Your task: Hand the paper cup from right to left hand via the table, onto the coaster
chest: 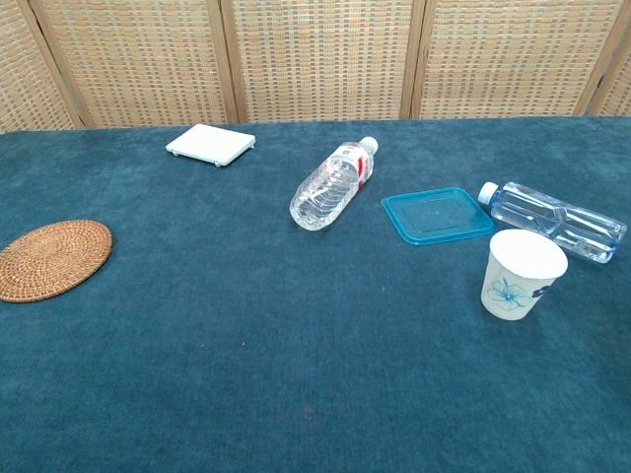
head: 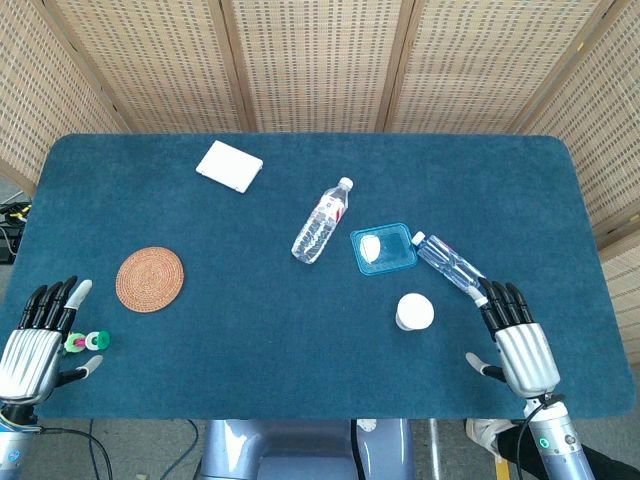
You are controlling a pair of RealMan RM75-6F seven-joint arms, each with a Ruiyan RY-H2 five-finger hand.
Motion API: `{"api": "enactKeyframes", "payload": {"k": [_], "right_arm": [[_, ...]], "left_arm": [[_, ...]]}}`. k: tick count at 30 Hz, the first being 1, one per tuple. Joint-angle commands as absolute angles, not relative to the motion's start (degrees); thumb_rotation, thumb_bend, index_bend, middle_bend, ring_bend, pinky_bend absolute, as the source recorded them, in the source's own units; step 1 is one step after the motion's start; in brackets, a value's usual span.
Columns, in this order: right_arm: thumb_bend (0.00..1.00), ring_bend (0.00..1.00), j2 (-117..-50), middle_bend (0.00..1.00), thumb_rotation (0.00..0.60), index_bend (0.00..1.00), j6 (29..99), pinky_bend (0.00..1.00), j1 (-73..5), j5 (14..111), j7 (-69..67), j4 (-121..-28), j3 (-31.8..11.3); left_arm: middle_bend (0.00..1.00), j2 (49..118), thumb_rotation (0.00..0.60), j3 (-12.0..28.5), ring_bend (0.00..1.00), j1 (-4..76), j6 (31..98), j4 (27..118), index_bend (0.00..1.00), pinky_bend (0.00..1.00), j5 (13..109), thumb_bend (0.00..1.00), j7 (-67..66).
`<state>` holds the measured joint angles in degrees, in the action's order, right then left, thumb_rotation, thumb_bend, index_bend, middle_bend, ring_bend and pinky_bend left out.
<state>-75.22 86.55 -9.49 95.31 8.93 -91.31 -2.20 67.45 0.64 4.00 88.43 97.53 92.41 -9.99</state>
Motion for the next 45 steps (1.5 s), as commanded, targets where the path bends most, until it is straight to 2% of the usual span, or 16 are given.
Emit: {"api": "enactKeyframes", "payload": {"k": [1,28,32,38,45], "right_arm": [[0.08,0.0,-75.1,0.0,0.6,0.0,86.6,0.0,-9.5,95.3,8.7,-91.3,-2.2],[0.08,0.0,-74.5,0.0,0.6,0.0,85.7,0.0,-9.5,95.5,8.9,-92.3,-1.5],[0.08,0.0,-74.3,0.0,0.6,0.03,85.2,0.0,-9.7,95.5,9.1,-93.0,-1.4],[0.08,0.0,-74.6,0.0,0.6,0.05,82.2,0.0,-11.1,93.8,9.9,-93.3,-2.0],[0.08,0.0,-75.1,0.0,0.6,0.05,74.2,0.0,-15.1,88.9,13.3,-94.5,-4.0]], "left_arm": [[0.0,67.5,0.6,0.6,0.0,4.0,88.5,97.6,0.0,0.0,92.5,0.01,-10.2],[0.0,67.3,0.6,0.4,0.0,4.1,88.5,97.8,0.0,0.0,92.7,0.01,-9.7],[0.0,67.4,0.6,0.3,0.0,4.0,88.7,97.9,0.0,0.0,93.0,0.01,-10.0],[0.0,67.5,0.6,0.3,0.0,4.1,88.5,98.0,0.0,0.0,92.9,0.01,-10.4],[0.0,67.7,0.6,0.4,0.0,4.3,88.1,98.1,0.0,0.0,92.7,0.01,-10.9]]}}
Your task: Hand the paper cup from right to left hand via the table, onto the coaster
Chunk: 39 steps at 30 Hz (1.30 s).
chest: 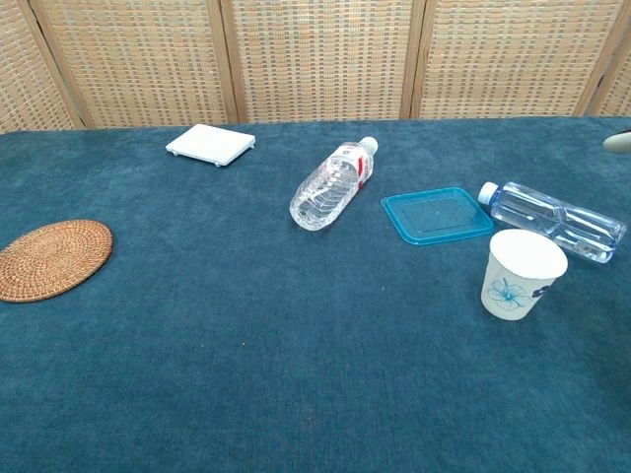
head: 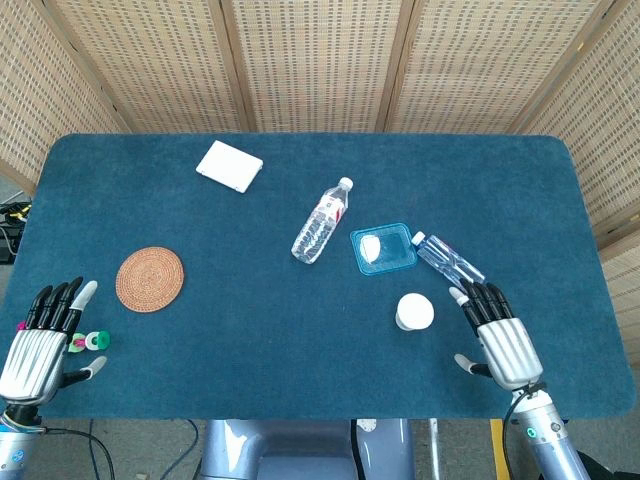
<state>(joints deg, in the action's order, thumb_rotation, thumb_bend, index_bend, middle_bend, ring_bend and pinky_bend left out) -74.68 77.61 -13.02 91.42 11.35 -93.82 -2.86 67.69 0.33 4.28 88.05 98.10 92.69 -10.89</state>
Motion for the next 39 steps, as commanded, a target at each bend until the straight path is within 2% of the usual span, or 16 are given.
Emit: {"api": "enactKeyframes", "payload": {"k": [1,7,17,30,39], "right_arm": [[0.08,0.0,-75.2,0.0,0.6,0.05,73.2,0.0,-15.6,88.1,13.9,-94.7,-4.3],[0.08,0.0,-76.2,0.0,0.6,0.06,68.5,0.0,-18.4,83.9,15.9,-95.5,-6.0],[0.08,0.0,-77.6,0.0,0.6,0.17,63.8,0.0,-21.8,78.4,20.4,-97.0,-7.3],[0.08,0.0,-79.9,0.0,0.6,0.17,59.2,0.0,-26.2,72.5,25.4,-96.5,-8.3],[0.08,0.0,-80.7,0.02,0.6,0.23,57.2,0.0,-28.5,67.4,28.7,-94.5,-8.7]], "left_arm": [[0.0,67.7,0.6,0.4,0.0,4.3,88.1,98.1,0.0,0.0,92.7,0.01,-10.8],[0.0,67.5,0.6,0.4,0.0,4.2,88.5,98.1,0.0,0.0,92.7,0.01,-10.3],[0.0,67.3,0.6,0.5,0.0,4.1,88.7,98.0,0.0,0.0,92.7,0.01,-9.6],[0.0,67.1,0.6,0.6,0.0,4.2,88.5,97.9,0.0,0.0,92.3,0.01,-9.1],[0.0,67.1,0.6,0.6,0.0,4.5,88.0,97.8,0.0,0.0,92.1,0.01,-8.9]]}}
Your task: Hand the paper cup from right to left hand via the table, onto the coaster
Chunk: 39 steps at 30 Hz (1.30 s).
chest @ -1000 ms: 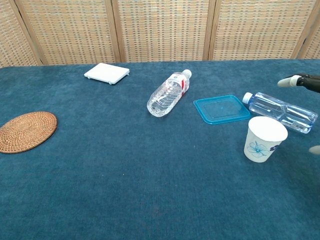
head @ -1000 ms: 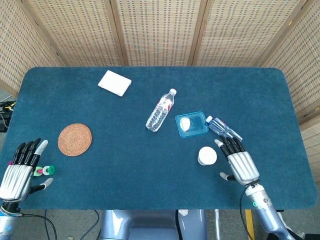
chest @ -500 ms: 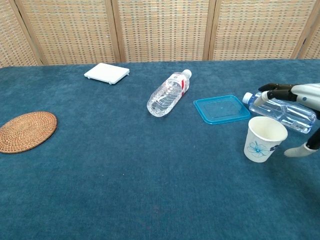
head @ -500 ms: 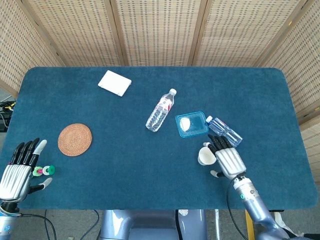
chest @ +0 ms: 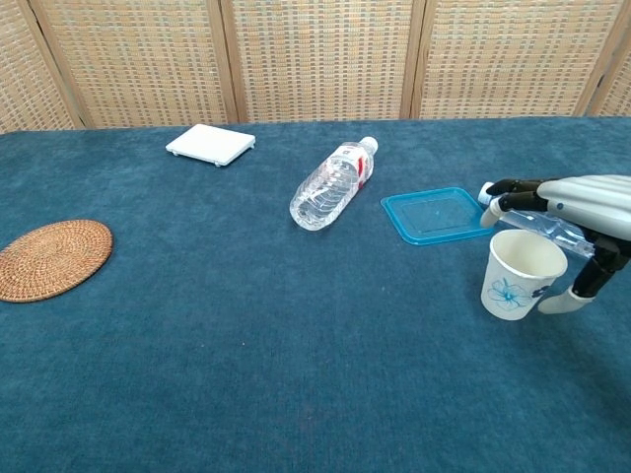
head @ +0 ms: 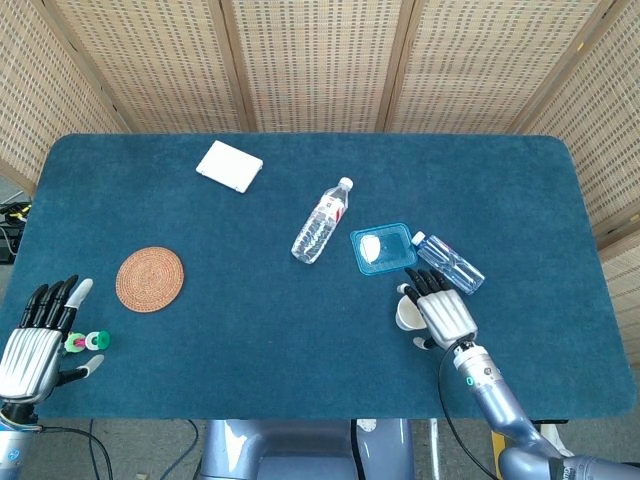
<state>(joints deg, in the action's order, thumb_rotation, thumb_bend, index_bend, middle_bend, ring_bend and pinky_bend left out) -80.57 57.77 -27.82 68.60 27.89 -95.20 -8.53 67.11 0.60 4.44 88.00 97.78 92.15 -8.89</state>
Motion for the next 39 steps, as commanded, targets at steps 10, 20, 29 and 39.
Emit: {"api": "enactKeyframes", "payload": {"k": [10,20,29,39], "right_arm": [[0.08,0.0,-81.6,0.18,0.6,0.42,56.9,0.0,-30.0,65.9,29.2,-93.2,-8.3],[0.08,0.0,-82.0,0.23,0.6,0.47,58.0,0.0,-31.1,66.2,29.6,-93.9,-7.7],[0.08,0.0,-80.9,0.23,0.6,0.47,59.4,0.0,-34.5,65.4,35.4,-99.7,-9.9],[0.08,0.0,-83.5,0.22,0.6,0.46,58.6,0.0,-41.8,59.0,44.8,-104.9,-13.7]], "left_arm": [[0.0,67.2,0.6,0.7,0.0,4.5,87.9,97.7,0.0,0.0,92.0,0.01,-8.9],[0.0,67.0,0.6,0.7,0.0,4.5,88.2,97.7,0.0,0.0,92.0,0.01,-8.4],[0.0,67.0,0.6,0.6,0.0,4.4,88.2,97.7,0.0,0.0,92.1,0.01,-8.4],[0.0,66.8,0.6,0.9,0.0,4.6,87.8,97.5,0.0,0.0,91.3,0.01,-7.5]]}}
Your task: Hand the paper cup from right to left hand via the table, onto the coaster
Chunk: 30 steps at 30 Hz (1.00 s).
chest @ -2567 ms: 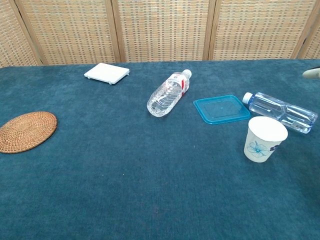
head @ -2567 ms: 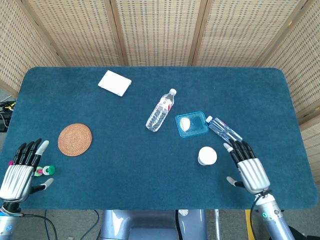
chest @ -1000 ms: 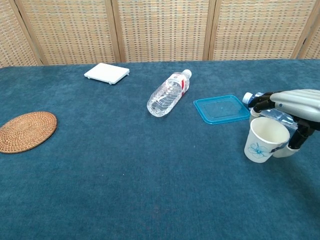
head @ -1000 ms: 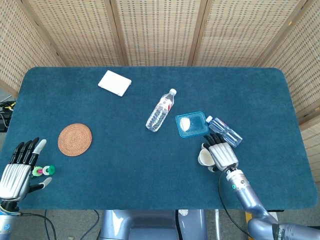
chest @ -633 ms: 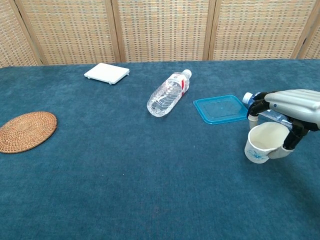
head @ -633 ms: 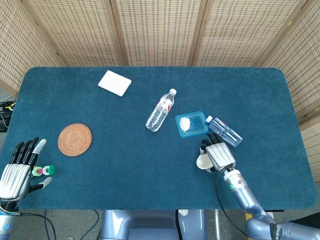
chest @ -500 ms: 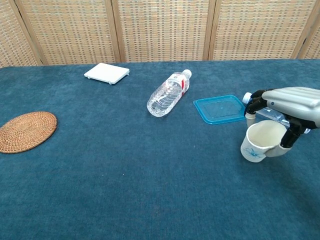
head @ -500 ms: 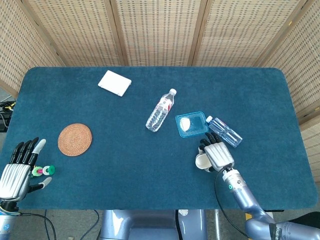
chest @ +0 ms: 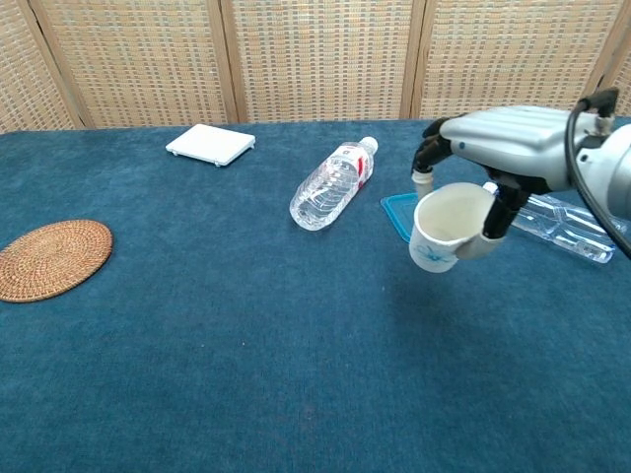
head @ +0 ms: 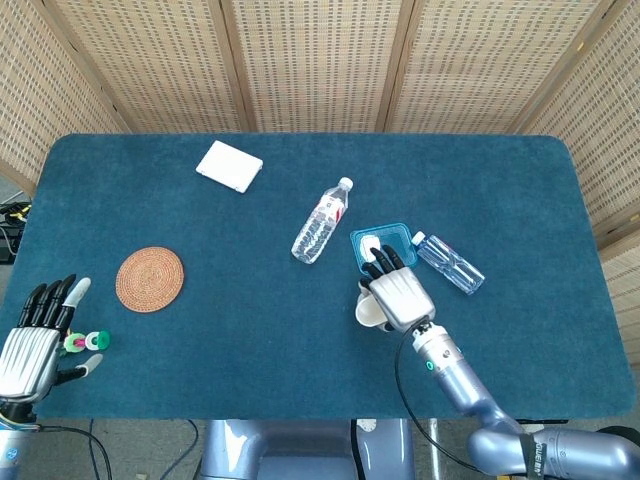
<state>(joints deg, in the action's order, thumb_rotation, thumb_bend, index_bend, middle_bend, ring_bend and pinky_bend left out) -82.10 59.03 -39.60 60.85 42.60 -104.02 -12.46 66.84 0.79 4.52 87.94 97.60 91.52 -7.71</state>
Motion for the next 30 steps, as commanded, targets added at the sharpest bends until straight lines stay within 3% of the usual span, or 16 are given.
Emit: {"api": "enactKeyframes", "payload": {"k": [1,9,30], "right_arm": [[0.08,0.0,-84.1,0.22,0.6,0.46,58.5,0.0,-42.7,58.2,45.6,-104.9,-14.0],[0.08,0.0,-91.6,0.21,0.6,0.45,56.4,0.0,-50.5,53.0,48.2,-101.4,-16.8],[0.08,0.0,-108.6,0.19,0.6,0.43,49.4,0.0,-64.1,51.1,38.5,-74.7,-20.3]], "left_arm": [[0.0,66.8,0.6,0.9,0.0,4.6,87.8,97.5,0.0,0.0,91.2,0.01,-7.3],[0.0,66.6,0.6,1.2,0.0,4.9,87.1,97.0,0.0,0.0,90.4,0.01,-5.8],[0.0,66.8,0.6,2.0,0.0,6.1,84.1,95.4,0.0,0.0,87.1,0.01,-2.9]]}}
